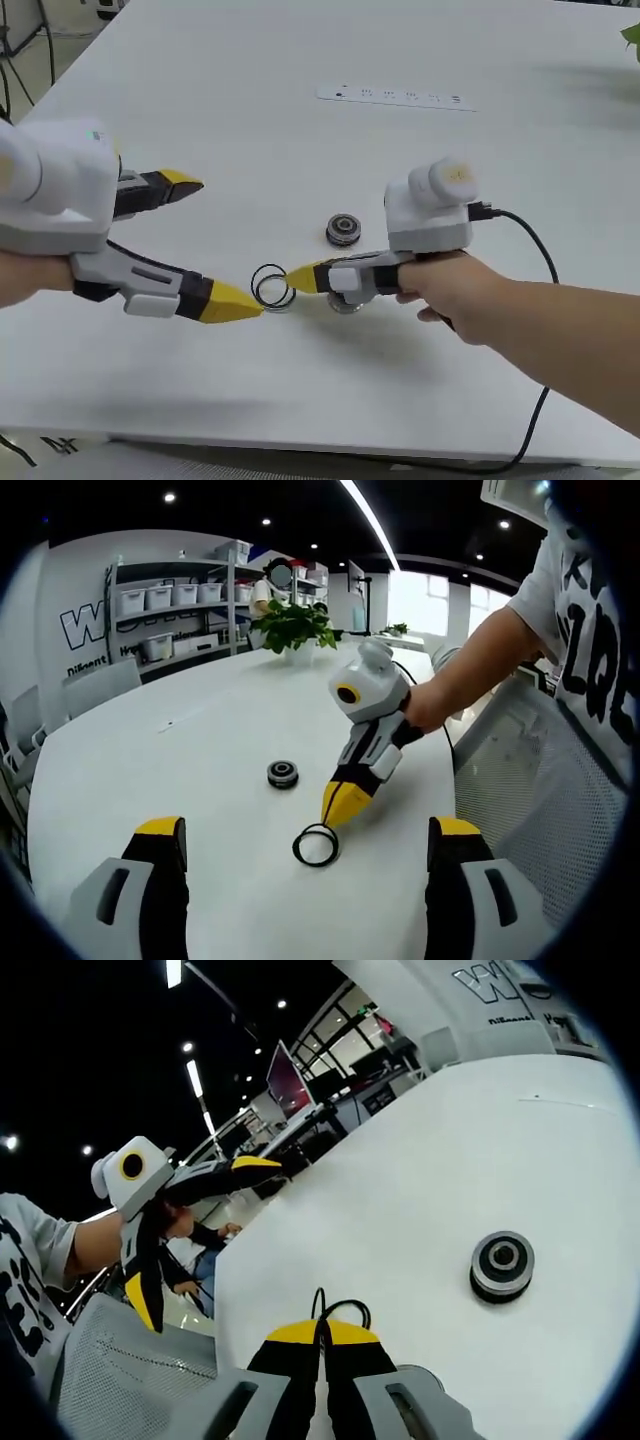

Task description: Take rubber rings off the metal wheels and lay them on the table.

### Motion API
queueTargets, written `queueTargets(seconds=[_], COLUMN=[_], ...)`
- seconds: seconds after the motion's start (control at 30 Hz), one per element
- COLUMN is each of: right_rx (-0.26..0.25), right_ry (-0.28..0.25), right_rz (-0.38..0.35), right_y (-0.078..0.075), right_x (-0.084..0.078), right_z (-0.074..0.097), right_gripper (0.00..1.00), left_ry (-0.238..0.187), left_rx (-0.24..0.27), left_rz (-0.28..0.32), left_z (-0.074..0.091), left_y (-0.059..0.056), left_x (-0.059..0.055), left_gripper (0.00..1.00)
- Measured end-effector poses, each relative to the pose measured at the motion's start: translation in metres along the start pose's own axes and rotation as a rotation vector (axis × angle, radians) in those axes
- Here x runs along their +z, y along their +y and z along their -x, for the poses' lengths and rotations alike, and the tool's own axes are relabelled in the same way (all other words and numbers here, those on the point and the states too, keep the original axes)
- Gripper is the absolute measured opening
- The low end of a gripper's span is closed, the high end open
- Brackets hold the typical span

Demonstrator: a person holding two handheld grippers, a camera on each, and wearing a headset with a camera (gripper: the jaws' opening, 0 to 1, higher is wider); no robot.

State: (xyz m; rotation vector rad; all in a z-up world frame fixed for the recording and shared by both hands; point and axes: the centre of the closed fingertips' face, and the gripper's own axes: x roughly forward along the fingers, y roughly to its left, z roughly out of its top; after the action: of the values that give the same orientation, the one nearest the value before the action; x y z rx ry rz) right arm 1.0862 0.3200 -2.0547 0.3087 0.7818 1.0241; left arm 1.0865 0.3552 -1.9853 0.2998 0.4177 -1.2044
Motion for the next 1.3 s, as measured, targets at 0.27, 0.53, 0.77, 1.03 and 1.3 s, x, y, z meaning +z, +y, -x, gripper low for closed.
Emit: queueTargets(seconds=[0.27,0.53,0.77,1.03,1.3], right_rx=[-0.025,-0.046,-0.064,-0.077,-0.083], right_ry=[0.013,0.019,0.035,0.033,0.012], right_rz=[-0.001,0.015,0.051,0.075,0.088], right_y=[-0.0047,-0.0075,-0.0085,-0.0085,-0.0066], right_x=[-0.0031,-0.0038,-0.0055,-0.0037,-0.0007], right_z=[-0.0003,-0.0013,-0.0014,-0.0002,0.0025], right_gripper=[0.0,0.0,0.0,0.05,0.12], left_ry=[0.005,0.015,0.019,0.022,0.025], left_rx=[-0.003,-0.003,-0.008,-0.012,-0.013], left_rz=[0.005,0.006,0.005,0.004,0.001], left_z=[0.0002,0.0006,0.0002,-0.0003,-0.0005], left_y=[-0.002,-0.0022,-0.0035,-0.0047,-0.0048], left_x=[-0.0014,-0.004,-0.0044,-0.0045,-0.0041], left_gripper=[0.99,0.99,0.99,0.98,0.98])
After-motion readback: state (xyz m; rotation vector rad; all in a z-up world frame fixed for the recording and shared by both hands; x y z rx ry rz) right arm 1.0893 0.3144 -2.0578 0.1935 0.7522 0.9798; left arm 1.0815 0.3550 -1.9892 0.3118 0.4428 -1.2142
